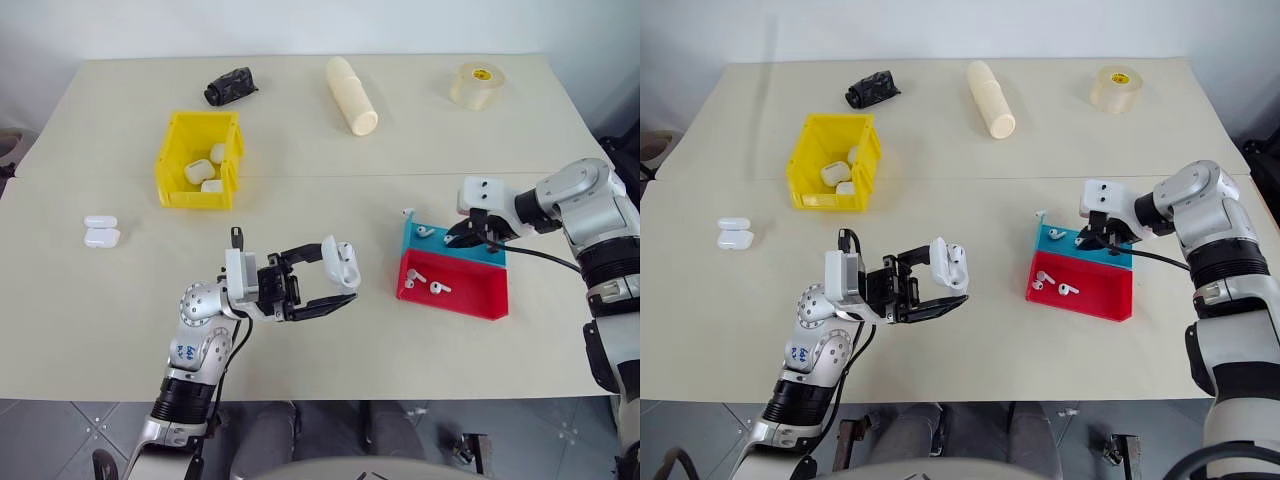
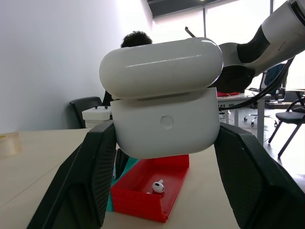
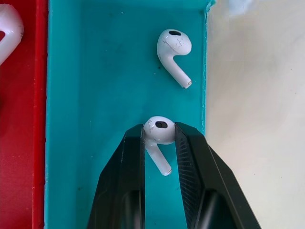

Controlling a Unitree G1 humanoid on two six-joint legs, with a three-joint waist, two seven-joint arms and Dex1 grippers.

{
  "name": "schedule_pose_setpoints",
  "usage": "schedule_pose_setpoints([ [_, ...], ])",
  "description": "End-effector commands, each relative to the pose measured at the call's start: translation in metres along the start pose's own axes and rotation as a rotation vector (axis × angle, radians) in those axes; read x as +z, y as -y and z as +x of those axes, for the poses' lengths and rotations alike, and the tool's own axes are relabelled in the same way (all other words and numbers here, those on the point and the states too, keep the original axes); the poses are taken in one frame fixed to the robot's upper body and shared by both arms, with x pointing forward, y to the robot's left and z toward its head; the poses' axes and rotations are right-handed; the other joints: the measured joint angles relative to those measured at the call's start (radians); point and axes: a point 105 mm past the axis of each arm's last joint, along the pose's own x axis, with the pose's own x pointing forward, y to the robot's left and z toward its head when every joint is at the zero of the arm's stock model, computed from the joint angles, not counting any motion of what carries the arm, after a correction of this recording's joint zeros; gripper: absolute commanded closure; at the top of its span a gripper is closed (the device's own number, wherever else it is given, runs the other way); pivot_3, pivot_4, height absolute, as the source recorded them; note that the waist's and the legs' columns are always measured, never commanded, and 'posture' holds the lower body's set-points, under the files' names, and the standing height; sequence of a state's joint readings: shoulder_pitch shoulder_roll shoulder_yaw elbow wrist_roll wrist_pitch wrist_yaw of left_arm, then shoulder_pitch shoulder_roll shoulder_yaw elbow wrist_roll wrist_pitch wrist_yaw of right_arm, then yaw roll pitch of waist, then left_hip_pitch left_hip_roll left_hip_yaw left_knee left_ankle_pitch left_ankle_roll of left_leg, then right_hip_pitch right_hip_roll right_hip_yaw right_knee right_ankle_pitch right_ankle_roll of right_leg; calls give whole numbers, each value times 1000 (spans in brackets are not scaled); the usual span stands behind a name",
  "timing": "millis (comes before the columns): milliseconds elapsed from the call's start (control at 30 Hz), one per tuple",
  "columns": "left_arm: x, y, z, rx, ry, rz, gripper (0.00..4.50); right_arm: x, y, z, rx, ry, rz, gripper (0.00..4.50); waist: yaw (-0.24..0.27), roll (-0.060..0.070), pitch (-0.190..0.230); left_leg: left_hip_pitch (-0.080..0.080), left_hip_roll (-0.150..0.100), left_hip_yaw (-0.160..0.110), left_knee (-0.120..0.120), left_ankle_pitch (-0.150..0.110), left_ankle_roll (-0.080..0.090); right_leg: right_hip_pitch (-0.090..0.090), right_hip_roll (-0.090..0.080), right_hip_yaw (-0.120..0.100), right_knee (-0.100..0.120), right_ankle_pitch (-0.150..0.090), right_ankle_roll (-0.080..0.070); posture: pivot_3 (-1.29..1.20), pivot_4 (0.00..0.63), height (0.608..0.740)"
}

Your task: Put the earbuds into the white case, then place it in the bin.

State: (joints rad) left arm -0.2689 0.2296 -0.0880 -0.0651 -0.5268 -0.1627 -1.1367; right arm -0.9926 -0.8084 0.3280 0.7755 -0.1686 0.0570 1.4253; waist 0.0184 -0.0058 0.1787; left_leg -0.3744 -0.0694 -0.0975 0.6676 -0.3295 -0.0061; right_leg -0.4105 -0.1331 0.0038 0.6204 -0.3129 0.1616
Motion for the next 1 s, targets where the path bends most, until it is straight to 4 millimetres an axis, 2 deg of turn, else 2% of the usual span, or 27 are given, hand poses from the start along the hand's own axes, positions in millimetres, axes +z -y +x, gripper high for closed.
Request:
schedule_pose_setpoints([
  [33, 12, 0, 6, -21, 24, 52, 1746, -1, -3, 0, 2, 4, -2, 3818, 0, 0, 0, 0, 0, 0, 0, 0, 0, 0, 0, 0, 0, 0, 0, 0, 150, 740],
  [133, 12, 0, 6, -21, 23, 53, 1746, 9, 1, -8, -31, 68, -21, 3818, 0, 0, 0, 0, 0, 0, 0, 0, 0, 0, 0, 0, 0, 0, 0, 0, 150, 740],
  [233, 12, 0, 5, -17, 20, 57, 1746, 27, 3, -28, -76, 202, -59, 3818, 1, 0, 0, 0, 0, 0, 0, 0, 0, -1, 0, 0, 0, 0, 0, 0, 150, 740],
  [333, 14, 0, 3, -10, 16, 61, 1746, 48, -4, -49, -88, 387, -53, 3818, 2, 0, 0, 0, 0, 0, -1, 0, 0, -1, 0, 0, 0, 0, 0, 0, 150, 740],
  [500, 15, -6, 0, 19, 17, 62, 1746, 96, -41, -72, -27, 833, 53, 3818, 7, 0, 0, 0, 1, -1, -1, 0, 0, 0, 0, -1, 0, 0, 0, 0, 150, 740],
  [667, 16, -11, 2, 15, 23, 57, 1746, 129, -87, -68, 61, 1153, 255, 3818, 7, 0, 0, 0, 2, -2, 0, 0, -1, 0, 0, -1, 0, 0, 0, 0, 150, 740],
  [733, 16, -13, 2, 17, 26, 50, 1746, 136, -97, -66, 85, 1206, 304, 3818, 6, 0, 0, 0, 1, -2, 1, 0, -1, 0, 0, 0, 1, 0, 0, 0, 150, 740],
  [867, 17, -18, 4, 17, 30, 36, 1746, 154, -113, -64, 136, 1425, 493, 3818, 5, 0, 0, 0, 1, -3, 0, 0, -1, 0, 0, 0, 1, 0, 0, 0, 150, 740],
  [1000, 17, -22, 6, 24, 30, 22, 1746, 164, -127, -57, 181, 1452, 542, 3818, 4, 0, 0, 0, 0, -3, 0, 0, -1, 0, 0, 0, 2, 0, 0, 0, 150, 740],
])
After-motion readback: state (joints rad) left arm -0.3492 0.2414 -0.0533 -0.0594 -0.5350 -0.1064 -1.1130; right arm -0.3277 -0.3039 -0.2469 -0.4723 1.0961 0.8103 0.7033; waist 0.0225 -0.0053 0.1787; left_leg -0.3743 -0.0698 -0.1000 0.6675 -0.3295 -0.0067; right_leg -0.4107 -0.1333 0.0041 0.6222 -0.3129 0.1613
